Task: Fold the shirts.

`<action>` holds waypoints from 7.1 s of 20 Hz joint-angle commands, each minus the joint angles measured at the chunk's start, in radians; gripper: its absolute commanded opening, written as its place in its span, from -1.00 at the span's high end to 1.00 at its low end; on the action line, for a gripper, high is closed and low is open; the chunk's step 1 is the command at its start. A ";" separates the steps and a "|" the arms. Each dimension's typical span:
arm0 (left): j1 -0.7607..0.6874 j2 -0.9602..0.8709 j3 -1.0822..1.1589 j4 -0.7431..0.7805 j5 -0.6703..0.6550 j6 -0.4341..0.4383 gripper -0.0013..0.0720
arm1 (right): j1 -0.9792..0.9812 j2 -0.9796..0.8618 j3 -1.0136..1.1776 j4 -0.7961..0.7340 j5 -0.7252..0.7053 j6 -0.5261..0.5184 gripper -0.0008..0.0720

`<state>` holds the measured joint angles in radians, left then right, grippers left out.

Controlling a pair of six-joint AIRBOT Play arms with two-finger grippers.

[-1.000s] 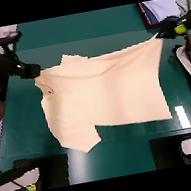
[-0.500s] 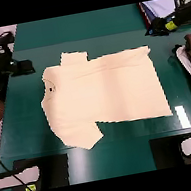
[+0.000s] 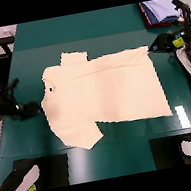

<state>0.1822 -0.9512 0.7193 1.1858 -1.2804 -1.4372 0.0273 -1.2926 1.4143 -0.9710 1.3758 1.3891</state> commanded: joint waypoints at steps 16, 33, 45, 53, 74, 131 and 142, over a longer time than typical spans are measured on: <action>0.005 0.121 -0.325 -0.296 0.164 0.030 0.90 | -0.214 0.201 -0.320 -0.083 0.050 -0.021 -0.06; 0.005 0.121 -0.225 -0.296 0.142 0.050 0.90 | -0.381 0.138 -0.872 -0.070 -0.124 -0.029 0.59; 0.005 0.306 0.681 -0.286 0.019 -0.006 0.90 | -0.187 0.492 -0.070 -0.071 -0.093 -0.029 0.93; 0.005 0.298 1.331 -0.158 0.134 -0.163 0.90 | -0.275 0.494 0.502 -0.079 -0.004 0.018 0.93; 0.004 -0.560 0.813 -0.263 0.023 -0.023 0.90 | -0.039 -0.407 0.364 -0.211 0.065 0.121 0.93; -0.083 0.134 -0.274 -0.245 0.092 0.026 0.90 | -0.357 0.179 -0.593 -0.228 0.064 -0.010 -0.29; -0.083 0.134 -0.257 -0.246 0.116 0.024 0.90 | -0.390 0.050 -0.801 -0.047 -0.053 -0.052 0.25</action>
<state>0.0994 -0.8181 0.4603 0.9394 -1.1652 -1.4136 -0.4191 -1.2179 0.6113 -1.0554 1.3743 1.3476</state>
